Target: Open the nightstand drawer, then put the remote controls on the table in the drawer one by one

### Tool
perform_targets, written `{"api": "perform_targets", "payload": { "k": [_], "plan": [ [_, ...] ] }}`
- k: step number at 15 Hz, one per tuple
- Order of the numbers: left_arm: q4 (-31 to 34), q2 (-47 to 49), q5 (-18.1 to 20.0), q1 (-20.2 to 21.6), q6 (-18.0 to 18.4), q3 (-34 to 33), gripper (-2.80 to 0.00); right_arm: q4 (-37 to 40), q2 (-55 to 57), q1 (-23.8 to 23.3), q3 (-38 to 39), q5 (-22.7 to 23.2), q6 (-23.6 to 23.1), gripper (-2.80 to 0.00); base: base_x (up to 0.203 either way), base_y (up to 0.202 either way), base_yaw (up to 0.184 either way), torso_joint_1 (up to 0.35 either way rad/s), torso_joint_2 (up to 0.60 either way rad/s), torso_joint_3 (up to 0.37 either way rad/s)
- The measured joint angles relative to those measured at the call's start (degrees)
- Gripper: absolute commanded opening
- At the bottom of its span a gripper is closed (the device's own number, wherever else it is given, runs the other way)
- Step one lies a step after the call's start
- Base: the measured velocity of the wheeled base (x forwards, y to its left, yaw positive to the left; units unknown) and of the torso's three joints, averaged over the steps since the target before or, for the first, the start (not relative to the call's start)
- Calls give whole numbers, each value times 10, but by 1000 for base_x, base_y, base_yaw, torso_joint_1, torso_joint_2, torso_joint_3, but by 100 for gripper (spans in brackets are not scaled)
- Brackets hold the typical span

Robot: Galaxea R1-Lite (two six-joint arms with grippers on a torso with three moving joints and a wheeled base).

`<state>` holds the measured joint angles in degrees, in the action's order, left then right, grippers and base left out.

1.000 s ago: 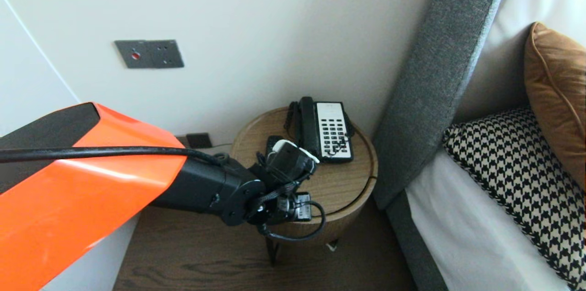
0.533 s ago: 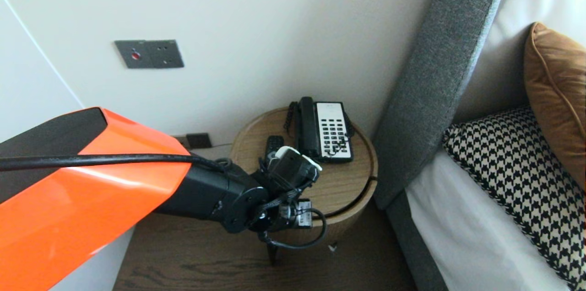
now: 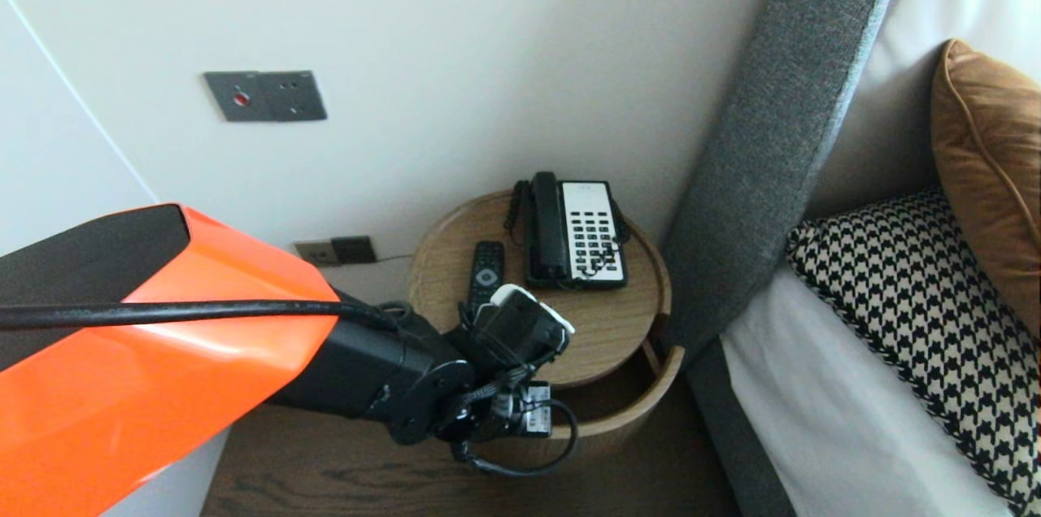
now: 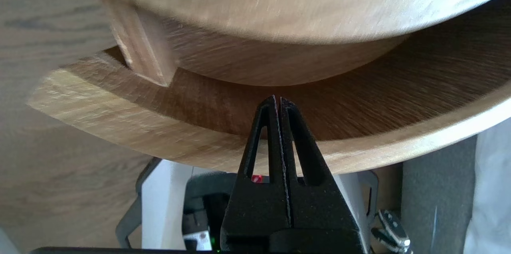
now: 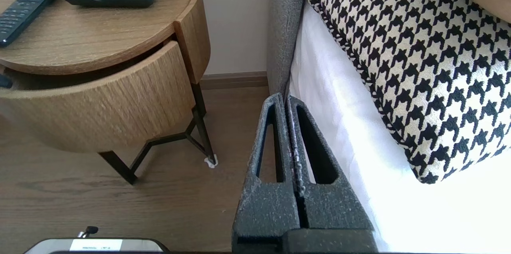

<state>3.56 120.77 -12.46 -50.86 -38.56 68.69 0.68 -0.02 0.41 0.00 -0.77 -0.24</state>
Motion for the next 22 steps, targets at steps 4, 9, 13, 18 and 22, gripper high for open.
{"api": "perform_targets", "payload": {
  "k": [4,9,13,18,22],
  "plan": [
    [-2,-13,0,-23,-18,-39,-280,0,0,0,0,0,0,-280,0,0,0,0,0,0],
    [-2,-18,0,-64,-53,-71,-280,0,0,0,0,0,0,-280,0,0,0,0,0,0],
    [-1,-20,2,-100,-74,-85,-280,0,0,0,0,0,0,-280,0,0,0,0,0,0],
    [-1,-29,2,-122,-82,-99,-280,0,0,0,0,0,0,-280,0,0,0,0,0,0],
    [-1,-40,-3,-123,-83,-103,-280,0,0,0,0,0,0,-280,0,0,0,0,0,0]
  ]
}}
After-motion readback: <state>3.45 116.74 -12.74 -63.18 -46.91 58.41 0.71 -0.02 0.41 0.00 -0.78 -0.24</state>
